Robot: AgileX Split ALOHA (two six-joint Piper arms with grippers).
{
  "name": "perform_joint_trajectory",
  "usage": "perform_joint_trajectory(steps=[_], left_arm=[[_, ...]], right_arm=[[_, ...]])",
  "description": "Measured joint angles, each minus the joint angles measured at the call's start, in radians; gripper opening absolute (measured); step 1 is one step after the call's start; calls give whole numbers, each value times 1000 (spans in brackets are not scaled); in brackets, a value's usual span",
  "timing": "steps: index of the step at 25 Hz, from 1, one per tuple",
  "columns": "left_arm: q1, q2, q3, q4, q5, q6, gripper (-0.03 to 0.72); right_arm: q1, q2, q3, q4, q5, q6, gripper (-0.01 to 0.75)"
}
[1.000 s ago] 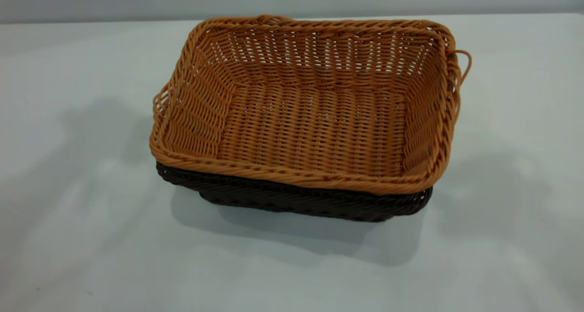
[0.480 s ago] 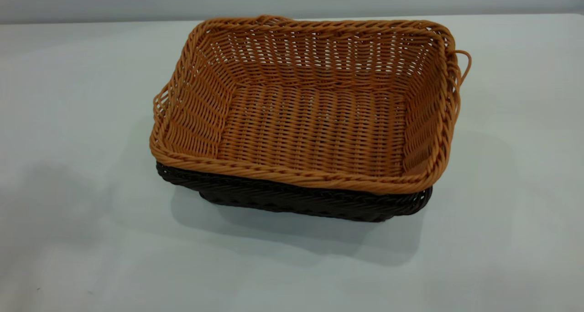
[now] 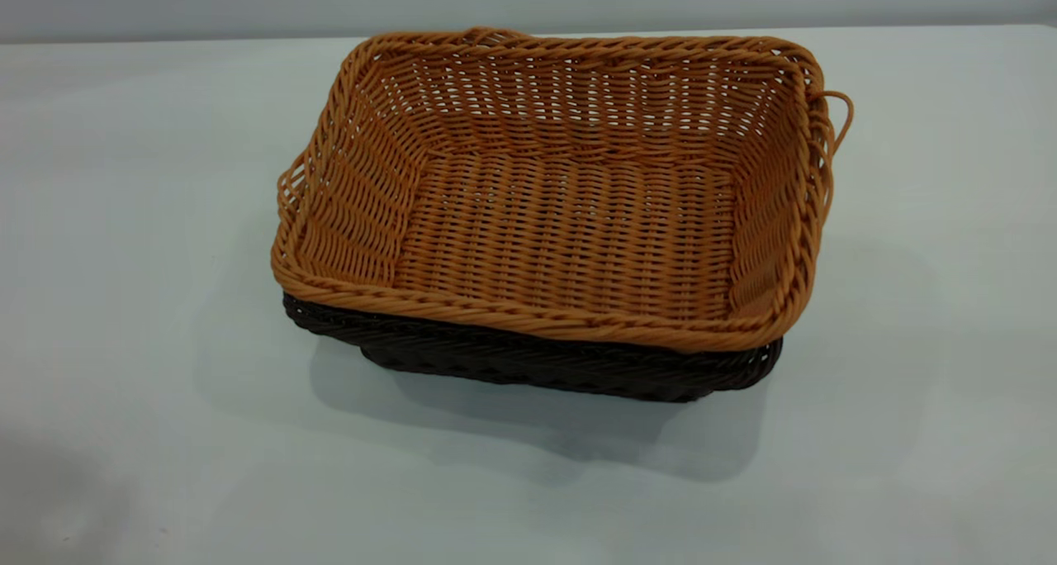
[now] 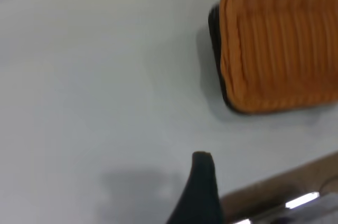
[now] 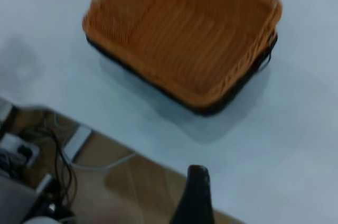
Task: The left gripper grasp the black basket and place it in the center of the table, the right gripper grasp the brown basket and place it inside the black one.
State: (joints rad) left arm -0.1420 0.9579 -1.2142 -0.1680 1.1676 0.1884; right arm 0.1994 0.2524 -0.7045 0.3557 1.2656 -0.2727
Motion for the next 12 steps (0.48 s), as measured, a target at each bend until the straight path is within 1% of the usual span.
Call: perform_joint_trajectory(steps=[4,7,12], left_arm=[[0,-115,152,2,0,0,584],[0,-199,243,2,0,0,584],[0,-339,354,2,-1,-3,584]], right_arm=[[0,-85,130,-20,-21,-17,593],[0,-146,195,-41,-54,-18,593],[0,-239,218,-75,-67,-18,593]])
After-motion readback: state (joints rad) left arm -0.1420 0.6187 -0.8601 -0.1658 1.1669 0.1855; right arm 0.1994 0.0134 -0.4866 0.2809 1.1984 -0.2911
